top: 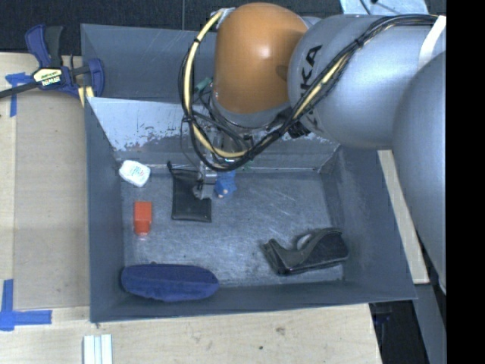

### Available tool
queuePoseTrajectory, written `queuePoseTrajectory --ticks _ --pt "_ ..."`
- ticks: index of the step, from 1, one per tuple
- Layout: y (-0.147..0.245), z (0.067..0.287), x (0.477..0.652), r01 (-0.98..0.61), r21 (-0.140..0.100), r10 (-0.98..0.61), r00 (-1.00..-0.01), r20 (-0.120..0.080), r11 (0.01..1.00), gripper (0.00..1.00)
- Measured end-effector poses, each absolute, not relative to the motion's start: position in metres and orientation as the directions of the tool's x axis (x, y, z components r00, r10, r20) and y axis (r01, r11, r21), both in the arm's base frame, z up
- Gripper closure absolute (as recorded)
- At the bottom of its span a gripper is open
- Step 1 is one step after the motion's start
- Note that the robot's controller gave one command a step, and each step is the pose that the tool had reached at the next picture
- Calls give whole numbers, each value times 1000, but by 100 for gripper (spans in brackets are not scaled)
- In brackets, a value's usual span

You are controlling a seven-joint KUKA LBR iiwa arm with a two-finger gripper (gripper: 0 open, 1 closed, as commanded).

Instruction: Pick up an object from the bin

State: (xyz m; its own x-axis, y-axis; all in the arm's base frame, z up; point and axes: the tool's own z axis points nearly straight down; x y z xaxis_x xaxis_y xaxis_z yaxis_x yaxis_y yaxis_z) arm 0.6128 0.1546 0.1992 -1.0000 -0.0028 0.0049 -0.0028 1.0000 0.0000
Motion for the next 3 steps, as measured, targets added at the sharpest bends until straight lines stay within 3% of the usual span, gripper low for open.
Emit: queuePoseTrajectory --ticks 1,2,3 --pt "120 67 599 -10 -1 -10 -1000 4 1000 0" --pt "121 73 602 -9 1 -9 -1000 -5 1000 100" --pt "129 71 591 -42 0 -42 -999 -4 999 100"
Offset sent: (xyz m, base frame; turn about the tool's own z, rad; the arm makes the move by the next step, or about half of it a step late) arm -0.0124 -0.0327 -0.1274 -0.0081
